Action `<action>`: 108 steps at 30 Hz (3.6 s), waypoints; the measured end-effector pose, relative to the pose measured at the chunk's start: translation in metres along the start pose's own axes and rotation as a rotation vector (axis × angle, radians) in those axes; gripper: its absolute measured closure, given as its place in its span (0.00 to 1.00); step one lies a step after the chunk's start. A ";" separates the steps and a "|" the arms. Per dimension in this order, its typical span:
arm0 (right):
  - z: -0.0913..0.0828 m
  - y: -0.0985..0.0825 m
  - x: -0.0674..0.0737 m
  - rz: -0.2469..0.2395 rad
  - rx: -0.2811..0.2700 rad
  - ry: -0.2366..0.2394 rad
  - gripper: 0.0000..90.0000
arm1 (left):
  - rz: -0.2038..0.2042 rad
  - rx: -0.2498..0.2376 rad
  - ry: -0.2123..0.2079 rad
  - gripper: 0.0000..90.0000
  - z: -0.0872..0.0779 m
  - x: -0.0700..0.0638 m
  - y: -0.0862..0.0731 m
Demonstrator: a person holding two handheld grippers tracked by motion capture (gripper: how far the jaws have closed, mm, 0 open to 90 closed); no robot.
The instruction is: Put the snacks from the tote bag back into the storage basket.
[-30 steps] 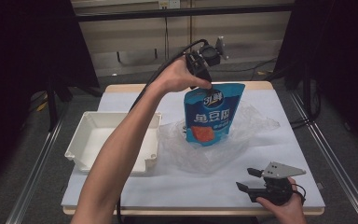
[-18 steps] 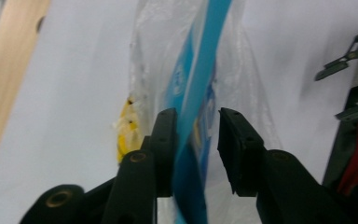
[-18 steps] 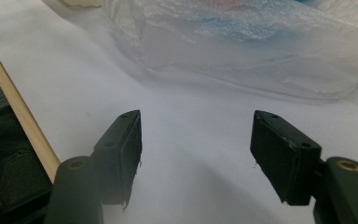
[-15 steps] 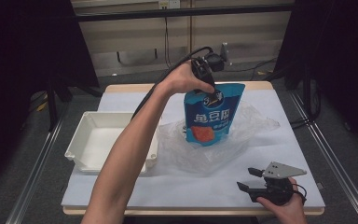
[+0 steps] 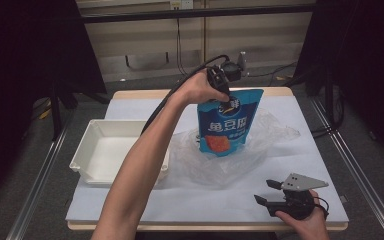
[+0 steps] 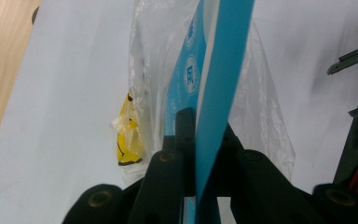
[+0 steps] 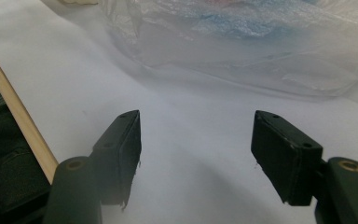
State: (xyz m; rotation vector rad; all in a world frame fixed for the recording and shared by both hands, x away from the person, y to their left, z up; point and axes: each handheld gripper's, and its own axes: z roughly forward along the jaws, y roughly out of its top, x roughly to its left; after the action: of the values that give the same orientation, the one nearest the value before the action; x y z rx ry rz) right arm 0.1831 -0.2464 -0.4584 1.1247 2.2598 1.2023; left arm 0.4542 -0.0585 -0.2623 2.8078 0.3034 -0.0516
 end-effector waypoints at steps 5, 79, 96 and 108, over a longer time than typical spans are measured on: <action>0.000 0.000 -0.001 0.004 0.003 -0.001 0.37 | 0.025 0.011 -0.013 0.99 -0.001 -0.004 0.001; 0.004 0.001 0.000 0.014 0.011 0.012 0.38 | 0.013 -0.066 0.183 1.00 -0.190 0.012 -0.137; 0.003 0.002 0.000 0.014 -0.006 0.024 0.36 | -0.062 -0.009 0.207 1.00 -0.183 0.040 -0.200; 0.004 0.002 0.001 0.013 -0.010 0.029 0.35 | -0.066 0.010 0.181 1.00 -0.152 0.057 -0.221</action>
State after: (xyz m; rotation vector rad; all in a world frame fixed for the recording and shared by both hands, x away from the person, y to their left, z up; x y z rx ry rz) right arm 0.1855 -0.2430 -0.4591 1.1266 2.2686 1.2418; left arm 0.4628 0.2057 -0.1900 2.8160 0.4390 0.1873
